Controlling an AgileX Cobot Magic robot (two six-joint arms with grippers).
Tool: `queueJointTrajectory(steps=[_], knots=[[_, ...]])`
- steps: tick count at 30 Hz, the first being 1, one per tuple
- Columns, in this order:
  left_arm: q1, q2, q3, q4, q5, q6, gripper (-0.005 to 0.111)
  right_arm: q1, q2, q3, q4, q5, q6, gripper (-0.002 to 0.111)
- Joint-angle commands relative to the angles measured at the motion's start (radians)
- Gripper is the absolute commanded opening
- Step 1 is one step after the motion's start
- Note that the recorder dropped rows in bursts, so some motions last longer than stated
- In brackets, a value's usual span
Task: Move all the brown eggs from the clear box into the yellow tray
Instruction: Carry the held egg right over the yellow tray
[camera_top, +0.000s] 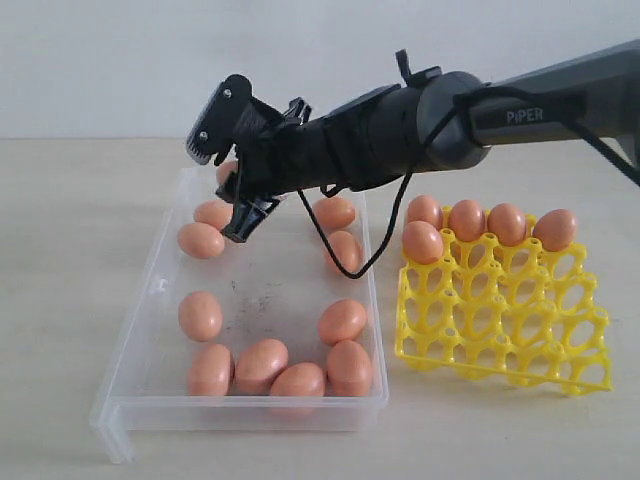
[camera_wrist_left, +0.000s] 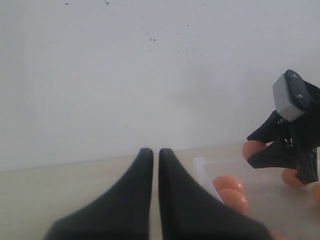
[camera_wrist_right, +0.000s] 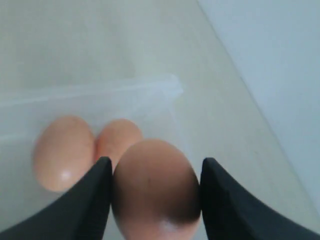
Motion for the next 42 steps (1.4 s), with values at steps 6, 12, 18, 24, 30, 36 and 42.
queueJointTrajectory(steps=[6,12,18,24,30,36,42], knots=[[-0.005,-0.002,0.003,-0.002,0.000,0.001,0.004,0.098,-0.002,0.016,-0.215,-0.298,-0.024,0.000],[-0.005,-0.002,0.003,-0.002,0.000,0.001,0.004,0.152,-0.002,0.016,-0.221,-0.271,-0.027,0.000],[-0.005,-0.002,0.003,-0.002,0.000,0.001,0.004,0.110,-0.002,0.016,-0.718,-0.205,0.770,0.000],[-0.005,-0.002,0.003,-0.002,0.000,0.001,0.004,0.089,-0.031,0.084,-1.252,-0.391,1.675,0.000],[-0.005,-0.002,0.003,-0.002,0.000,0.001,0.004,0.070,-0.099,0.333,-1.461,-0.895,2.004,0.000],[-0.005,-0.002,0.003,-0.002,0.000,0.001,0.004,-0.060,-0.127,0.493,-1.807,-1.224,2.240,0.000],[-0.005,-0.002,0.003,-0.002,0.000,0.001,0.004,-0.211,-0.138,0.614,-2.024,-1.362,2.395,0.000]])
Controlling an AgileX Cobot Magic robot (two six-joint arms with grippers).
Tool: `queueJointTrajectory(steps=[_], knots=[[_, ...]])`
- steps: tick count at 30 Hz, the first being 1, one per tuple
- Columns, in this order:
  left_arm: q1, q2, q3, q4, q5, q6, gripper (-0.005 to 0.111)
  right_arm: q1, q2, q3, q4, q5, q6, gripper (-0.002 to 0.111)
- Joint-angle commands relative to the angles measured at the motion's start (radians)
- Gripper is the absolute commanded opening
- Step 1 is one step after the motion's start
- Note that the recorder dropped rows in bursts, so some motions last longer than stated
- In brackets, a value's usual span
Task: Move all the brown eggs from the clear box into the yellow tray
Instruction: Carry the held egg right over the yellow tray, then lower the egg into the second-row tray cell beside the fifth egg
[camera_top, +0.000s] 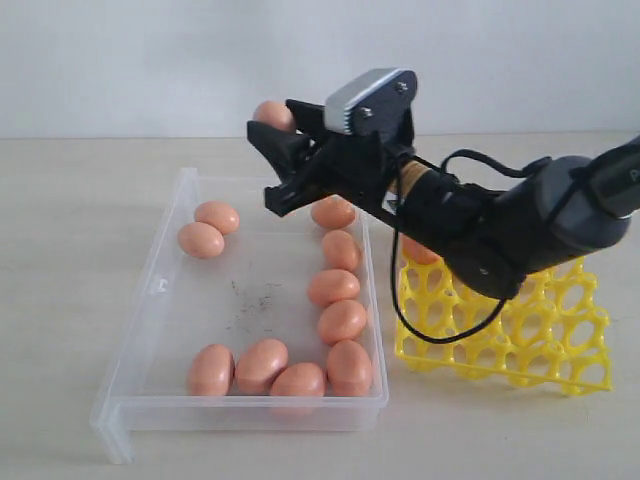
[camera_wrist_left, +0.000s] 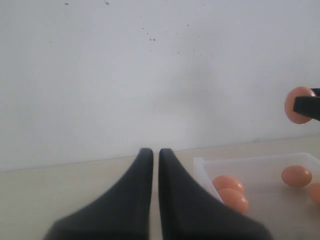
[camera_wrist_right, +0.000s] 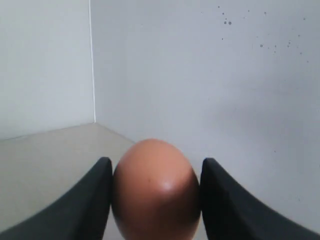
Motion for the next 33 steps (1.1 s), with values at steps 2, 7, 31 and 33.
queueJointTrajectory(steps=[2,7,31,33], knots=[[-0.005,-0.002,0.003,-0.002,0.000,0.001,0.004,-0.109,-0.027,0.087,-0.178,-0.065,0.100,0.000],[-0.005,-0.002,0.003,-0.002,0.000,0.001,0.004,-0.178,-0.074,0.146,-0.249,-0.065,0.120,0.000],[-0.005,-0.002,0.003,-0.002,0.000,0.001,0.004,-0.467,-0.247,0.535,-0.331,-0.065,0.189,0.000],[-0.005,-0.002,0.003,-0.002,0.000,0.001,0.004,-0.488,-0.247,0.535,-0.325,-0.065,0.229,0.000]])
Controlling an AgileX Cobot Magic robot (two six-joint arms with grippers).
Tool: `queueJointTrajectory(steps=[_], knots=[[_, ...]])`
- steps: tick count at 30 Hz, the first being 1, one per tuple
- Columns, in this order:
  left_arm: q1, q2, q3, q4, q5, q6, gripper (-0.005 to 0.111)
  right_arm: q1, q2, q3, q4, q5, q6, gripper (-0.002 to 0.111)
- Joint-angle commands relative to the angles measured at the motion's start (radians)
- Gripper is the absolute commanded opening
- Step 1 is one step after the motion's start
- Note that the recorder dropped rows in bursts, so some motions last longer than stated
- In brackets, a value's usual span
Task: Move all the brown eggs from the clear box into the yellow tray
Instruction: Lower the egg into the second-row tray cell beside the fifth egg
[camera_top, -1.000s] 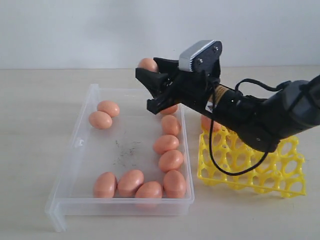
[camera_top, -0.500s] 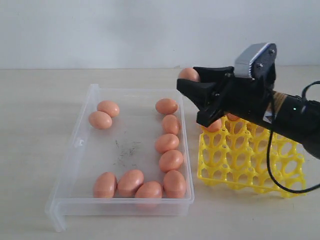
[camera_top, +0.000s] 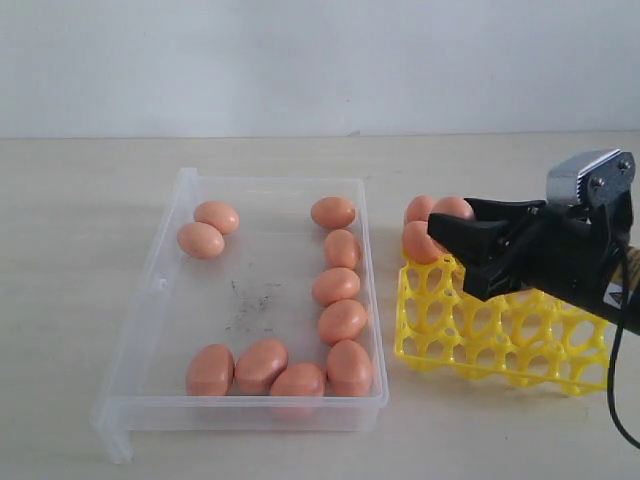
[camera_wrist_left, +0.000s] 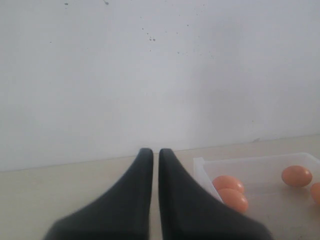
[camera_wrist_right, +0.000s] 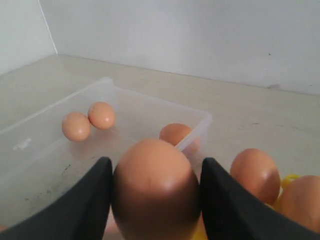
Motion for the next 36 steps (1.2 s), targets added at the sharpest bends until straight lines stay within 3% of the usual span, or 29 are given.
queueJointTrajectory(steps=[1,15,36], knots=[[-0.005,-0.002,0.003,-0.002,0.000,0.001,0.004,-0.050,-0.014,0.004,0.007,-0.013,0.077,0.000],[-0.005,-0.002,0.003,-0.002,0.000,0.001,0.004,-0.086,0.073,0.005,0.018,-0.013,-0.069,0.000],[-0.005,-0.002,0.003,-0.002,0.000,0.001,0.004,-0.090,0.243,-0.144,0.018,-0.013,-0.023,0.000]])
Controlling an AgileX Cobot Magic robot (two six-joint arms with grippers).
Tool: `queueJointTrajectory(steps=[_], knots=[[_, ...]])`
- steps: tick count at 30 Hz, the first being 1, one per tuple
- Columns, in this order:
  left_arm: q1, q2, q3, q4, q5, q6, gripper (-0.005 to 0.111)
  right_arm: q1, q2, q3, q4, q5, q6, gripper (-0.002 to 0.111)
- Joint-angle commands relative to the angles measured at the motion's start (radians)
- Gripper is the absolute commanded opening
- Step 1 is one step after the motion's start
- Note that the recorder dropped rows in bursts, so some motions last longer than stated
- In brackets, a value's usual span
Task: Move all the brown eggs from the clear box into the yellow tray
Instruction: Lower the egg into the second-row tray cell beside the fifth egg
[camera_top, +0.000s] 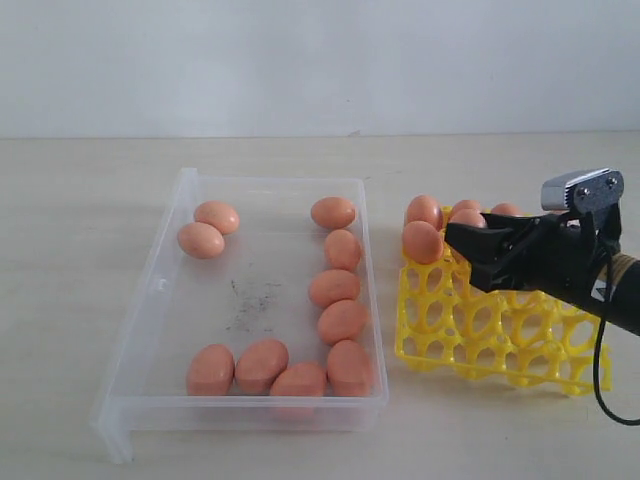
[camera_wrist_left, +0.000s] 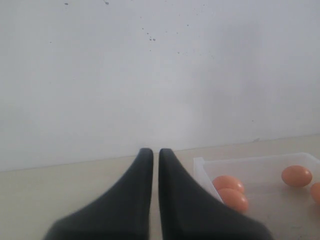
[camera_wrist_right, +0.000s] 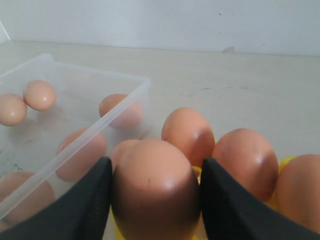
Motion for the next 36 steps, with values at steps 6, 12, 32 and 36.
queueJointTrajectory(steps=[6,12,32,36], knots=[[-0.005,-0.002,0.003,-0.002,0.000,0.001,0.004,-0.019,0.036,-0.028,0.030,0.019,-0.014,0.000],[-0.005,-0.002,0.003,-0.002,0.000,0.001,0.004,-0.032,0.036,-0.028,0.026,0.073,-0.019,0.000],[-0.005,-0.002,0.003,-0.002,0.000,0.001,0.004,-0.029,0.097,-0.047,0.001,0.102,-0.020,0.043],[-0.005,-0.002,0.003,-0.002,0.000,0.001,0.004,-0.029,0.097,-0.047,0.038,0.100,-0.018,0.061]])
